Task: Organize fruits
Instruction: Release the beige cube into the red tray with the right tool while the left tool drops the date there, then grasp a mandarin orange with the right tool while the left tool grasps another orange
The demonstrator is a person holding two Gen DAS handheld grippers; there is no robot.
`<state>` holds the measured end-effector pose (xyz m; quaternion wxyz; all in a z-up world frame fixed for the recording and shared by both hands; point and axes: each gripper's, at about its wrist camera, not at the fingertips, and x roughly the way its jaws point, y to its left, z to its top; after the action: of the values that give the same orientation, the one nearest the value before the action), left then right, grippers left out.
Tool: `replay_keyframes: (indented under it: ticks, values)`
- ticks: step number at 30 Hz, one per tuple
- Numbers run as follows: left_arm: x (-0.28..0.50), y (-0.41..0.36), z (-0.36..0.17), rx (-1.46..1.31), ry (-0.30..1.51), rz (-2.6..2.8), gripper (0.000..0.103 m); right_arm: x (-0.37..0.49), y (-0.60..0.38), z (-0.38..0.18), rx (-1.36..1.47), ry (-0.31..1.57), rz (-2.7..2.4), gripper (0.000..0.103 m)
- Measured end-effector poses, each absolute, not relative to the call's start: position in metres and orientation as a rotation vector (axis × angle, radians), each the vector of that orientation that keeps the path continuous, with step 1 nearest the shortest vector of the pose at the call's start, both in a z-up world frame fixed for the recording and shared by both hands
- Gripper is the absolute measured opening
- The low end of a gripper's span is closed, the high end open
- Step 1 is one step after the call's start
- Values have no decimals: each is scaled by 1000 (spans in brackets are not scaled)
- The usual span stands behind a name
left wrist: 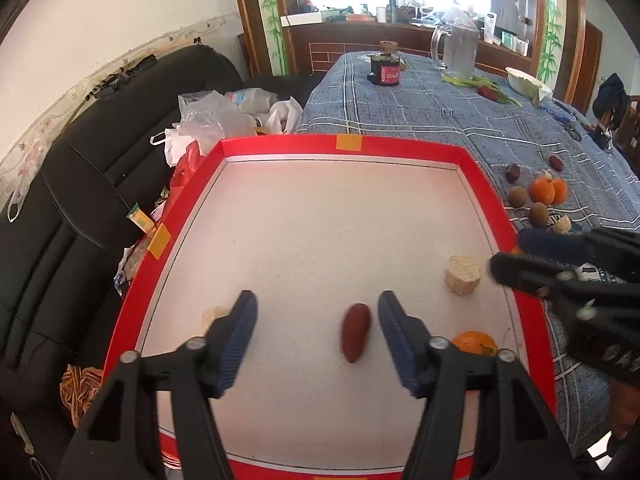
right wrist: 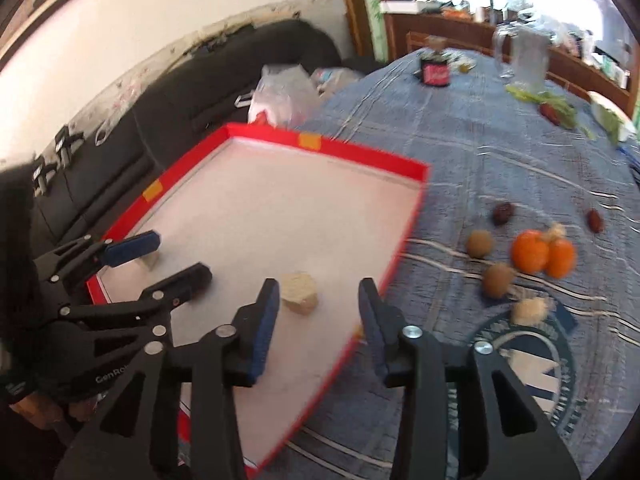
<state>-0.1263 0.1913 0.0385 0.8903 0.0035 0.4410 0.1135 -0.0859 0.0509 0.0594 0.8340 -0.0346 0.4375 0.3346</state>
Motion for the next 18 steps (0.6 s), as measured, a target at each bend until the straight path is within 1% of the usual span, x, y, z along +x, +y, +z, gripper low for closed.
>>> replay_keyframes:
  ticks: [6,11,18]
  values:
    - [-126,173,38,32,924,213,71,-83,-5,66,-11,892,613,47]
    - [-124,157,38,60,929,193,73,-71,-56,60,82,908,515,47]
    - [-121,141,42,93,926,177,75,-54,-90,53,154,914,429,47]
